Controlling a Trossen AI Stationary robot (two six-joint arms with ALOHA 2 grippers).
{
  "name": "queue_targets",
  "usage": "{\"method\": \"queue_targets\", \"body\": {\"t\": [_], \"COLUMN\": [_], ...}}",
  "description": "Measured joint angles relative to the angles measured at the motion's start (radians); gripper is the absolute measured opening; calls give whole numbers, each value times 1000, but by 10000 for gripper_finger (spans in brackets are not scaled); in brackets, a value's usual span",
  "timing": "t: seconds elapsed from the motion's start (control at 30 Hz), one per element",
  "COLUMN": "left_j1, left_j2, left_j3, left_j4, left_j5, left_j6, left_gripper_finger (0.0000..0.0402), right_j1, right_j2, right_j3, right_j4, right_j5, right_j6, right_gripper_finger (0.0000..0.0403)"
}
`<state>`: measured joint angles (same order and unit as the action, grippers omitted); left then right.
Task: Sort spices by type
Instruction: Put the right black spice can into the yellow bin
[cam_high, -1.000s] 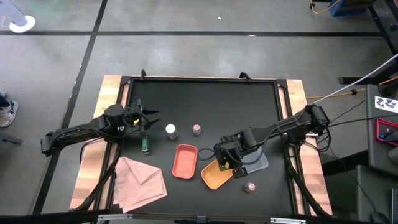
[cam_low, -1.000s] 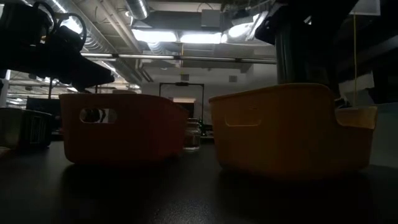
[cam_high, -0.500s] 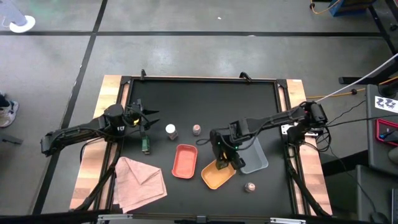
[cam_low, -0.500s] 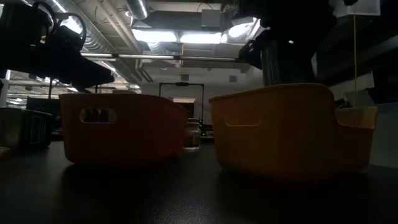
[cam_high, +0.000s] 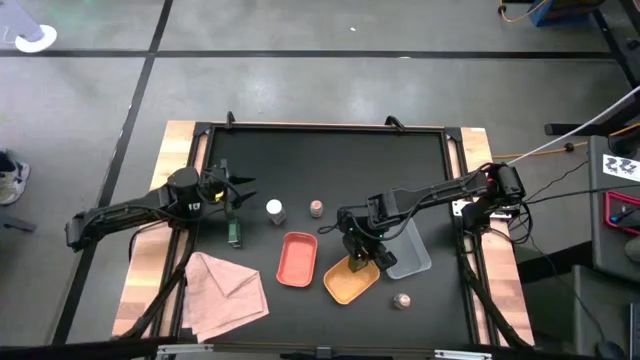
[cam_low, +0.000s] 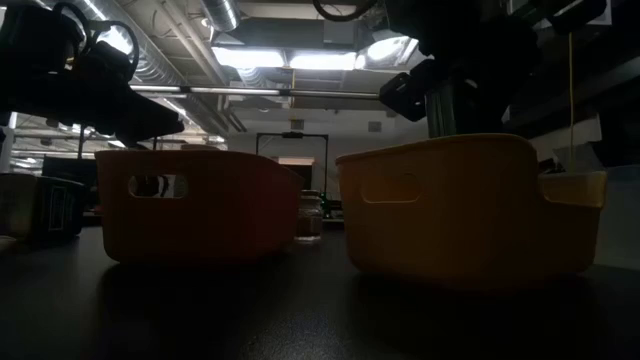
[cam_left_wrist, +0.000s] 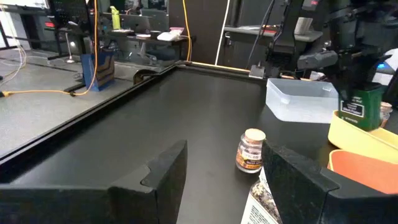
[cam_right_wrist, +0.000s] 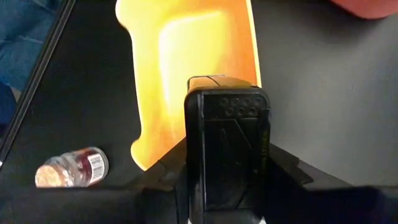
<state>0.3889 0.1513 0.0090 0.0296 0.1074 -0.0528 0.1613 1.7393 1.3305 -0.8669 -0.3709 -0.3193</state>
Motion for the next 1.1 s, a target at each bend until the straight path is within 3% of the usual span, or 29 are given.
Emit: {"method": "queue_targets", "body": {"t": [0.27,1.1], "left_j1": [0,0], "left_j2": [0,0], "left_j3": [0,0], "left_j4": [-1,-2], "left_j5": [0,-1], "left_j6": [0,31], "left_gripper_finger": [196,196], "right_j1": [-21,-113], "right_j2": [0,0], "right_j3": [0,1], "right_j4": [2,3], "right_j5": [13,189], "right_j6": [-63,-231], "right_gripper_finger": [135,136]}}
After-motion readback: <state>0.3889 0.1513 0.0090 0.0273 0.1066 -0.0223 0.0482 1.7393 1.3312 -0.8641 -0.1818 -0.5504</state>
